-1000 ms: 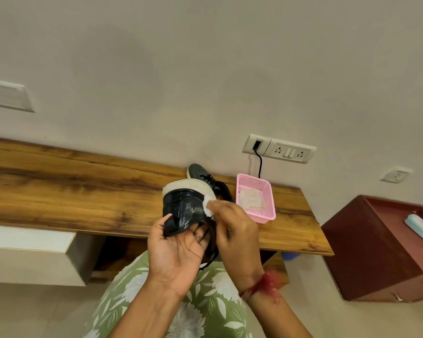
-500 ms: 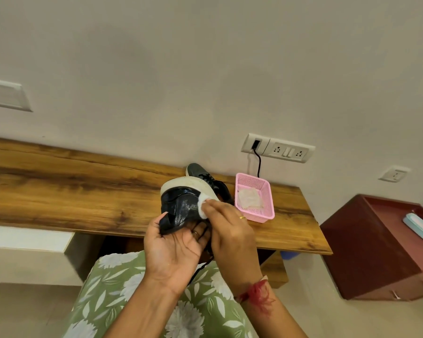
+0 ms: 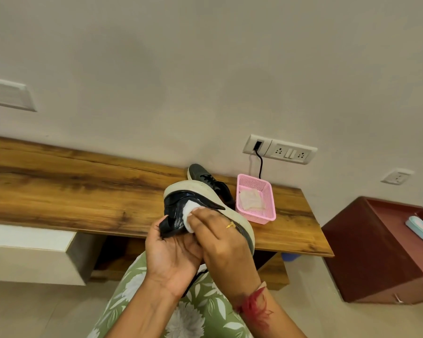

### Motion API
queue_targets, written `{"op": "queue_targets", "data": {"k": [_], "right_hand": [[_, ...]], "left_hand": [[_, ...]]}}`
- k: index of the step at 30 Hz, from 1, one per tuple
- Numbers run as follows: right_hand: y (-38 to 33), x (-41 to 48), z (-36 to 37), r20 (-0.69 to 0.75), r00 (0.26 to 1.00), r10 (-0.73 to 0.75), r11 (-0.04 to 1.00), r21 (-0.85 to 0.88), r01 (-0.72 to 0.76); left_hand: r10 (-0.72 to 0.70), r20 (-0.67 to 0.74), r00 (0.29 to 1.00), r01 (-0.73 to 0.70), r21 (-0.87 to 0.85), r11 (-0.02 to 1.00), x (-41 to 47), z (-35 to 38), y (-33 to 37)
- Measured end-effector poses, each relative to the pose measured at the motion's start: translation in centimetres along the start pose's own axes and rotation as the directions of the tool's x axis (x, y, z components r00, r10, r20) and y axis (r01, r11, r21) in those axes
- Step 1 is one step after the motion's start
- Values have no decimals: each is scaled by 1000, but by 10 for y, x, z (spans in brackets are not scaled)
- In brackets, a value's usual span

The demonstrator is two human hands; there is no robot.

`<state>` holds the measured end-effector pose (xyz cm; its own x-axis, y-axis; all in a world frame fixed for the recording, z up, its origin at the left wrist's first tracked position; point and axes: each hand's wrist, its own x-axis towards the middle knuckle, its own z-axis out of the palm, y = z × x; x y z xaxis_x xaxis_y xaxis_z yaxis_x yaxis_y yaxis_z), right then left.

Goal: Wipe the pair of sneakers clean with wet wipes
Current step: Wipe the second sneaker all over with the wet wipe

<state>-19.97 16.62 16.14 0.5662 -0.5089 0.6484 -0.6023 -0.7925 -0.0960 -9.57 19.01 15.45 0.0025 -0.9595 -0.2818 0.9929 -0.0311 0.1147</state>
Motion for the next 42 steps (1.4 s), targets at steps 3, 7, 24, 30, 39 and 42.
{"op": "queue_targets", "data": {"k": [3,7,24,30,39,42], "right_hand": [[11,8,-5,-62,981,183,983,0,-183],[-1,13,-8,-54,995,81,995,58,-78],[19,6,-2,59,969,-239,971,-5,240],[9,3,2,45,963,-267,963,30,266],[10,11,7,25,960,-277,961,17,277],[20,14,6,56,952,-302,953,-15,303]], "left_hand": [[0,-34,999,3,73,997,1,2,-2],[-4,-26,1000,4,24,1000,0,3,-2],[-18,-38,999,18,1,1000,2,0,-1],[-14,-73,997,11,-31,999,1,2,1],[-2,-79,997,-1,-34,999,9,5,10],[12,-70,997,-14,-32,999,10,5,10]]}}
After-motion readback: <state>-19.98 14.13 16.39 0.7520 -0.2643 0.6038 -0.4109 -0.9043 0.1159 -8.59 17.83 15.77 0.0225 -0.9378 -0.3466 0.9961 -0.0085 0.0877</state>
